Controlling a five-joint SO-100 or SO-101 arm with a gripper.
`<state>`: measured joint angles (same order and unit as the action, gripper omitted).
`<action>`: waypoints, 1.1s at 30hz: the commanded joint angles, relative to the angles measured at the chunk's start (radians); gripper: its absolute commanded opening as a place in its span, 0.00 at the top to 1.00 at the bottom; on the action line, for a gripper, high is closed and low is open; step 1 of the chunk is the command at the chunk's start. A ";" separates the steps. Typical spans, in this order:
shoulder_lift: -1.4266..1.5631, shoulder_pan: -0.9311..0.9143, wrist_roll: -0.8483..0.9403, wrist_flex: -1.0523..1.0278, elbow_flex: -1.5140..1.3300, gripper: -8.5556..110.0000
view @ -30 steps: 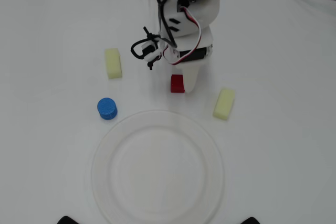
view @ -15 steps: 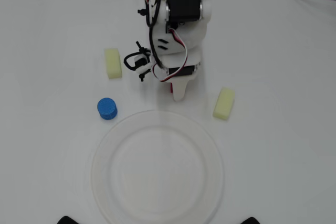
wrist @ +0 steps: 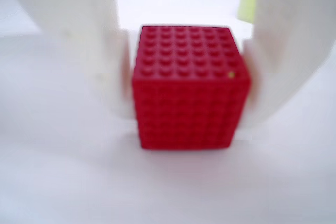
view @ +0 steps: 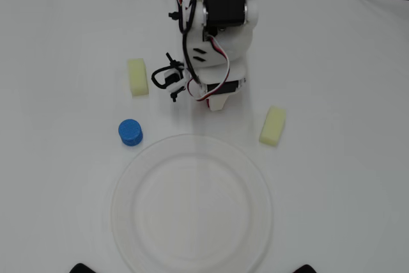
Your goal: Grasp a red block and put it in the dish.
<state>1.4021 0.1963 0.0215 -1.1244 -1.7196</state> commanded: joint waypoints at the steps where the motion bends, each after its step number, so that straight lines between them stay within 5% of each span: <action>1: 0.132 -0.035 0.028 0.009 0.043 0.93; 14: 0.408 -0.143 0.258 0.420 -0.071 0.93; 33: -0.152 -0.101 0.293 0.555 0.354 0.93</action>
<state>1.2456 0.0798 0.3221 -0.5814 -1.4696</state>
